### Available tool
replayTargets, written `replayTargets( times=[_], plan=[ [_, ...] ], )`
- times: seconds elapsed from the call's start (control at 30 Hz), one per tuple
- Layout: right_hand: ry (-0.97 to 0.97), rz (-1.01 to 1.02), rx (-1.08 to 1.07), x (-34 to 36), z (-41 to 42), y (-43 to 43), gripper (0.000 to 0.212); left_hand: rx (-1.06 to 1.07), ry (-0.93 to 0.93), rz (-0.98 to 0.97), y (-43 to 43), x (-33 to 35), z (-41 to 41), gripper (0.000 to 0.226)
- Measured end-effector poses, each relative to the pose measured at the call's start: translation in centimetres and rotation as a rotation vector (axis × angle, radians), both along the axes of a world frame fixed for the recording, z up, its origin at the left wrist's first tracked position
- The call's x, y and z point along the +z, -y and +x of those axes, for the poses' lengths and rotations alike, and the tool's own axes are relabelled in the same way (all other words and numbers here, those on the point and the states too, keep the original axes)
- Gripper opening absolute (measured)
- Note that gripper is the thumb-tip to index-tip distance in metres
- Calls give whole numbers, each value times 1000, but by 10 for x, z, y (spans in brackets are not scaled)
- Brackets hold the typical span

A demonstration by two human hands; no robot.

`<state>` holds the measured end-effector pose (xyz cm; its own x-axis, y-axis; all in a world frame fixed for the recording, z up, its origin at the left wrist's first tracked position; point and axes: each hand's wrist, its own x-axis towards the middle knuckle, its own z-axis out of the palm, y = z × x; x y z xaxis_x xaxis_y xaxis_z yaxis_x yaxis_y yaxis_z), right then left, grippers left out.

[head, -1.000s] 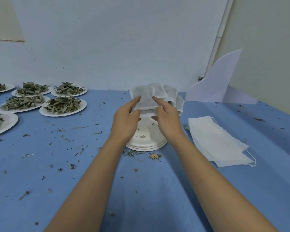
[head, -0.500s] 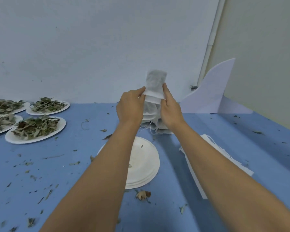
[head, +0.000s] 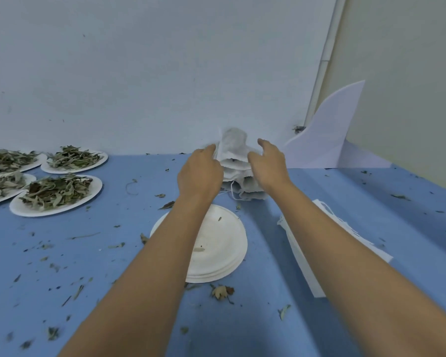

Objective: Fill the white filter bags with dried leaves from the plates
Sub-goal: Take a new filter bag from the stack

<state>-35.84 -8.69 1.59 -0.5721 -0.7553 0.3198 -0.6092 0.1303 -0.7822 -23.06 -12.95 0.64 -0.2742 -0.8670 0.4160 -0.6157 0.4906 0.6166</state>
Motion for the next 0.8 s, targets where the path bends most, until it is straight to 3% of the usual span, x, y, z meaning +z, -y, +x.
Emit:
replayTargets(
  times=[0.07, 0.13, 0.23, 0.33, 0.57, 0.8],
  plan=[
    [36, -28, -34, 2, -2, -21, 49, 76, 1, -122, -16, 5, 5, 38],
    [88, -104, -95, -2, -3, -43, 39, 23, -48, -136, -35, 4, 4, 33],
    [248, -329, -228, -15, -2, -73, 29, -279, -124, 108, -67, -6, -9, 27],
    [391, -434, -382, -30, -4, -95, 32, -397, -26, 210, -95, -25, -23, 30],
    [584, -349, -387, -51, 0, -110, 36, -315, -144, 337, -120, -42, -43, 36],
    [518, -317, -365, -57, 10, -115, 36, -158, -287, 375, -116, -43, -48, 25]
  ],
)
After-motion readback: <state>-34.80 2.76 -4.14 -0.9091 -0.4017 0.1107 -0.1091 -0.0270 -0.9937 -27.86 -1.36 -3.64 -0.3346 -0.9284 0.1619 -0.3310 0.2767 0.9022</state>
